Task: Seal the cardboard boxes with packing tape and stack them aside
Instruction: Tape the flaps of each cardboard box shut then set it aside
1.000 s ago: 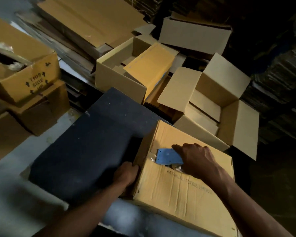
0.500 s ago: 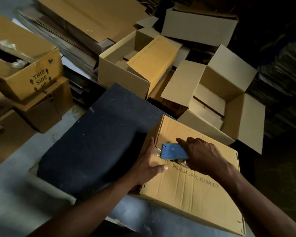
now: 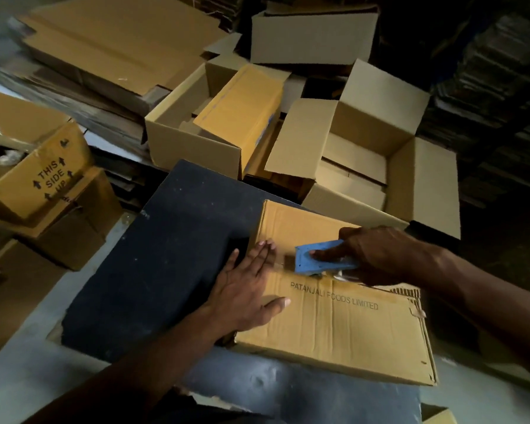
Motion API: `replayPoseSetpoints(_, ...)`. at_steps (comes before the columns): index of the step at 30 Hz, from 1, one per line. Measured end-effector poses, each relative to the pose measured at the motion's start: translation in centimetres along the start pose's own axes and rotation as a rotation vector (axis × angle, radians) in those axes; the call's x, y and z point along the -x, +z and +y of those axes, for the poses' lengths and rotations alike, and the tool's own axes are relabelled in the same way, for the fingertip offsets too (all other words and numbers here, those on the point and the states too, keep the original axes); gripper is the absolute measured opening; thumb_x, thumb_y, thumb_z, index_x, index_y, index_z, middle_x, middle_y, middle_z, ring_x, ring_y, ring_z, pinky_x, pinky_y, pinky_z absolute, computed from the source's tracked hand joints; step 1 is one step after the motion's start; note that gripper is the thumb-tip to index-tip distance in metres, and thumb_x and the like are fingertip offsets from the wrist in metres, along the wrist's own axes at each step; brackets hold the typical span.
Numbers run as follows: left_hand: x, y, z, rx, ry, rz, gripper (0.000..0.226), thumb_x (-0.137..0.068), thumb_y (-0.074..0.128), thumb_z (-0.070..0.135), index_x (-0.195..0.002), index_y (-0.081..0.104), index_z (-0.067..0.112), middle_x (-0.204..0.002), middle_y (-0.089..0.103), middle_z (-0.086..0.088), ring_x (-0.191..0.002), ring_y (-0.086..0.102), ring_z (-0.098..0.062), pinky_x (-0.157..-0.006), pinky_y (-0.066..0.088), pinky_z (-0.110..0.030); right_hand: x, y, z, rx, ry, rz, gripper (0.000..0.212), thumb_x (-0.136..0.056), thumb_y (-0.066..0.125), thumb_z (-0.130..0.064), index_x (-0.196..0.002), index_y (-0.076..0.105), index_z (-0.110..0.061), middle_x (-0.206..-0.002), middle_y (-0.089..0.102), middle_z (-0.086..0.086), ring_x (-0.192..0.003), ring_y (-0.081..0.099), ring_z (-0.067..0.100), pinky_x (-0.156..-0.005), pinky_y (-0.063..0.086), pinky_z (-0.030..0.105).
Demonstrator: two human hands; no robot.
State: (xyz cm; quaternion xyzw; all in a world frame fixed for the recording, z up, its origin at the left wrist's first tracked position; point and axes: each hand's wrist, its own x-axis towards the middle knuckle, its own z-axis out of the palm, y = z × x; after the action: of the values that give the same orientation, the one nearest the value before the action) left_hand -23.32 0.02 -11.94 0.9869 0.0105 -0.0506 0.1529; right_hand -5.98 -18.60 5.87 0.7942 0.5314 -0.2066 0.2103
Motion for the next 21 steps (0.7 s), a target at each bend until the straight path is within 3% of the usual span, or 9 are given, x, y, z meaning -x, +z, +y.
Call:
replayPoseSetpoints(5,0.1,-0.3,0.0,0.007,-0.011,-0.028,0.101,-0.092,0.017,0.082,-0.163,-0.019,0.02,-0.168,-0.031,0.005,-0.154,-0.028,-0.01,-0.128,-0.002,-0.052,4.6,1.7,3.7,-0.01,0.061,-0.094,0.062,-0.1,0.052,-0.058,-0.154,0.022,-0.06,-0.11,0.04,-0.016,-0.091,0.044,0.002,-0.081,0.046,0.02)
replayPoseSetpoints(9,0.1,-0.8,0.4,0.016,-0.004,-0.004,0.101,-0.092,0.017,0.083,-0.165,-0.01,0.019,-0.17,-0.024,0.004,-0.156,-0.02,-0.012,-0.128,0.004,-0.054,7.2,3.8,5.8,-0.017,0.141,-0.126,0.063,-0.1,0.056,-0.055,-0.153,0.022,-0.061,-0.116,0.041,-0.014,-0.097,0.043,0.002,-0.081,0.038,0.017)
replayPoseSetpoints(12,0.1,-1.3,0.8,-0.023,-0.028,-0.058,0.105,-0.087,0.006,0.088,-0.165,-0.011,0.02,-0.168,-0.027,0.006,-0.155,-0.024,-0.011,-0.128,0.003,-0.055,7.0,5.8,5.5,-0.032,0.162,-0.086,0.065,-0.099,0.059,-0.052,-0.153,0.023,-0.061,-0.124,0.046,-0.011,-0.1,0.044,0.003,-0.086,0.044,0.023)
replayPoseSetpoints(16,0.0,-2.0,2.1,-0.066,-0.095,-0.085,0.117,-0.079,0.011,0.1,-0.164,-0.012,0.023,-0.168,-0.03,0.008,-0.154,-0.027,-0.01,-0.126,-0.003,-0.06,5.7,7.9,4.8,-0.005,0.217,-0.04,0.063,-0.099,0.059,-0.047,-0.151,0.027,-0.06,-0.126,0.049,-0.009,-0.119,0.054,0.015,-0.105,0.043,0.046)
replayPoseSetpoints(21,-0.4,-2.1,4.9,-0.12,-0.198,-0.111,0.13,-0.07,0.005,0.105,-0.161,-0.021,0.016,-0.165,-0.036,-0.004,-0.151,-0.036,-0.021,-0.12,-0.021,-0.061,5.6,8.0,4.7,-0.001,0.215,-0.004,0.061,-0.1,0.059,-0.046,-0.153,0.031,-0.056,-0.128,0.049,-0.009,-0.121,0.053,0.017,-0.101,0.04,0.045)
